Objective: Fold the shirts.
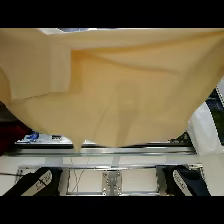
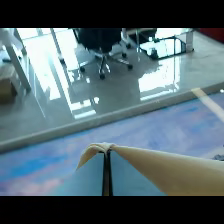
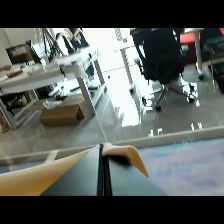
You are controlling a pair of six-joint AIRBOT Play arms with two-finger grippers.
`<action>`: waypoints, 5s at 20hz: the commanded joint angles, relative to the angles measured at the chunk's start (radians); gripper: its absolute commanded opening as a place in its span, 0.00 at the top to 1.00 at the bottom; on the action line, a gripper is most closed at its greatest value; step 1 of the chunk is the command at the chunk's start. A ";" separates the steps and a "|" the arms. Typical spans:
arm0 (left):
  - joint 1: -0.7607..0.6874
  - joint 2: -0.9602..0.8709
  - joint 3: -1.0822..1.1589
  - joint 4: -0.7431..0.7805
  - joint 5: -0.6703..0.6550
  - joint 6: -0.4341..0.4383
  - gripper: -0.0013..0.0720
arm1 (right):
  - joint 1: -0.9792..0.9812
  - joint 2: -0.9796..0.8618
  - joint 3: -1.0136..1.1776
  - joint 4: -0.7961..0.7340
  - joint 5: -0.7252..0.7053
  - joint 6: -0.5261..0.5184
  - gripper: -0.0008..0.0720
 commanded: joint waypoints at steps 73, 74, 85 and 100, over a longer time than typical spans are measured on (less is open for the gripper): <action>0.119 0.096 -1.583 -0.111 0.063 -0.420 0.29 | -0.131 -0.454 -0.272 -0.034 0.376 -0.105 0.36; 0.110 0.090 -1.583 -0.111 0.079 -0.420 0.29 | -0.131 -0.454 -0.272 -0.028 0.370 -0.106 0.36; -0.027 0.003 -1.548 -0.256 0.213 -0.363 0.96 | -0.132 -0.454 -0.289 -0.003 0.538 -0.105 0.38; -0.027 0.003 -1.519 -0.259 0.175 -0.303 0.96 | -0.132 -0.447 -0.821 0.290 0.267 -0.042 0.38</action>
